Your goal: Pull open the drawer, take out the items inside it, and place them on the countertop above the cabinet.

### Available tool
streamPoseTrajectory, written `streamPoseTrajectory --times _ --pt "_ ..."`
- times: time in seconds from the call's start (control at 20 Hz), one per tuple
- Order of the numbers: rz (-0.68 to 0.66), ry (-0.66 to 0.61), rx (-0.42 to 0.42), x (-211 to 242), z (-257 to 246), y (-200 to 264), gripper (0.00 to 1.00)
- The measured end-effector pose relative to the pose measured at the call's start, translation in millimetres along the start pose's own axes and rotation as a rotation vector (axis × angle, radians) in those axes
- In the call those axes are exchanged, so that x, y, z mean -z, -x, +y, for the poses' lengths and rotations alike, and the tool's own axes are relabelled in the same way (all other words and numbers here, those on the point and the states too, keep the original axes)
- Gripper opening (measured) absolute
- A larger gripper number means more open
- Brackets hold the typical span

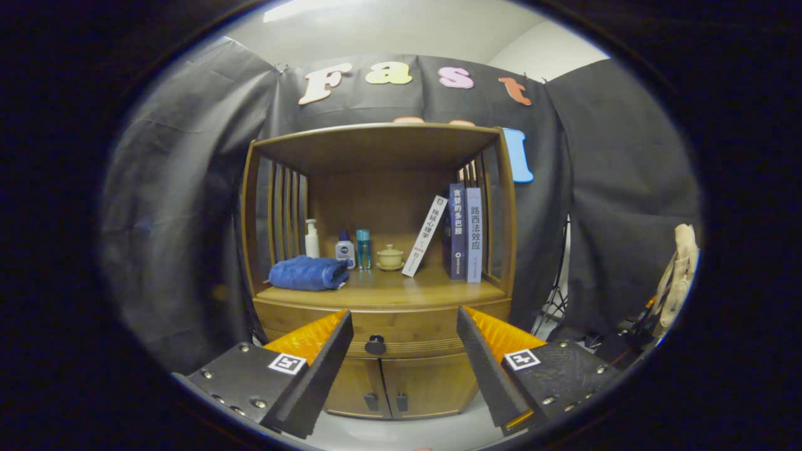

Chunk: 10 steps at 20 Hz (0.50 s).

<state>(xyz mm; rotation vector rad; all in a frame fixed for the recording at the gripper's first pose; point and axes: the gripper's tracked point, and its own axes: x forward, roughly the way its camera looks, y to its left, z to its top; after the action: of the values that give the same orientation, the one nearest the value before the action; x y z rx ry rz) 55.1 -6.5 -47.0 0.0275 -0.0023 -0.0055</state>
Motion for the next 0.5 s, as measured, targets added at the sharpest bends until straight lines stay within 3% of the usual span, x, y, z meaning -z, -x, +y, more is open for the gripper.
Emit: streamPoseTrajectory --times 0.3,0.5 --pt "0.084 -0.078 -0.071 78 24 -67 1.0" --pt "0.155 -0.051 -0.082 124 38 -108 1.0"
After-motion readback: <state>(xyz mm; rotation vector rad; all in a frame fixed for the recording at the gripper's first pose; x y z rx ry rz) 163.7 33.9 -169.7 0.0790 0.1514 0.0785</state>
